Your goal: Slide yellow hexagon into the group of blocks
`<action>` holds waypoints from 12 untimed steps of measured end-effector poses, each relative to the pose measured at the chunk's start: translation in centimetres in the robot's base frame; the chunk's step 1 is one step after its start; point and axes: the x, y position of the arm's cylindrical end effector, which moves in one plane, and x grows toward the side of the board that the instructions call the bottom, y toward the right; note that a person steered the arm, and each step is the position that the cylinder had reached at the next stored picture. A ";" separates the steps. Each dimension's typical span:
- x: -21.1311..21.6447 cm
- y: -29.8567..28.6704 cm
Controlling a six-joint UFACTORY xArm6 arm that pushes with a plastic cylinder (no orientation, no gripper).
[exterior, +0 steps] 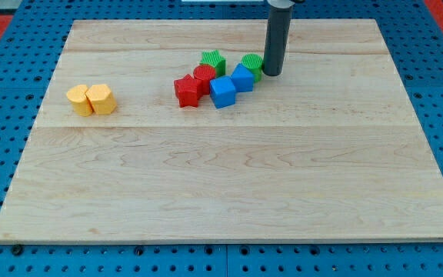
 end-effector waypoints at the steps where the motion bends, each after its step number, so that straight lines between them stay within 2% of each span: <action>1: -0.2 -1.9; 2: 0.8 -1.3; 3: 8.2 1.4; 4: 12.3 -8.4; 5: 11.0 -18.7; 7: 11.7 -31.8; 8: 10.7 -36.8; 11: 9.6 -27.2; 12: 7.1 -27.9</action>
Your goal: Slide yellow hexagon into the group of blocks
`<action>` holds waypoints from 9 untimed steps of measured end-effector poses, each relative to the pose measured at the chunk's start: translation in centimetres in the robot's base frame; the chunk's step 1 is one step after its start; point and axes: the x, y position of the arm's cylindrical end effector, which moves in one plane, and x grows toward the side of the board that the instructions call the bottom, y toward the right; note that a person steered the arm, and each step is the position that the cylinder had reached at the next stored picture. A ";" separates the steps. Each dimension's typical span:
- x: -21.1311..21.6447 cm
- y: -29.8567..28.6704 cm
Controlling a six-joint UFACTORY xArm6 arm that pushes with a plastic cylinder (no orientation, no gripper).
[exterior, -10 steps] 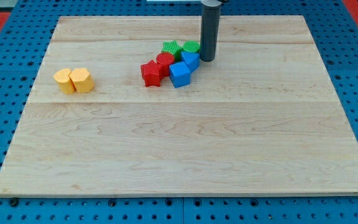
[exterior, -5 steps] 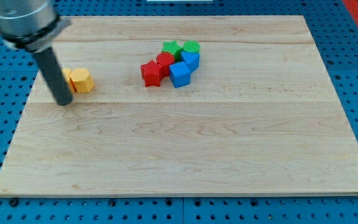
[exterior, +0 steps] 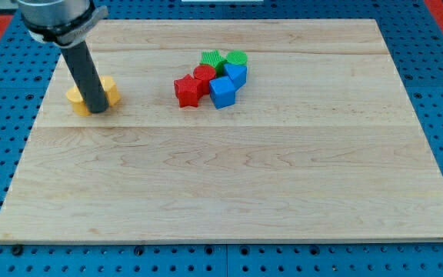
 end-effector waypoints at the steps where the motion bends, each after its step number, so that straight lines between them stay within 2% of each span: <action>1: -2.6 -1.3; 2: -3.7 -2.8; 3: -4.1 1.9; 4: -5.7 4.0; 5: -9.2 2.6; 7: -11.0 4.8; 8: -11.0 9.9; 9: -11.3 10.4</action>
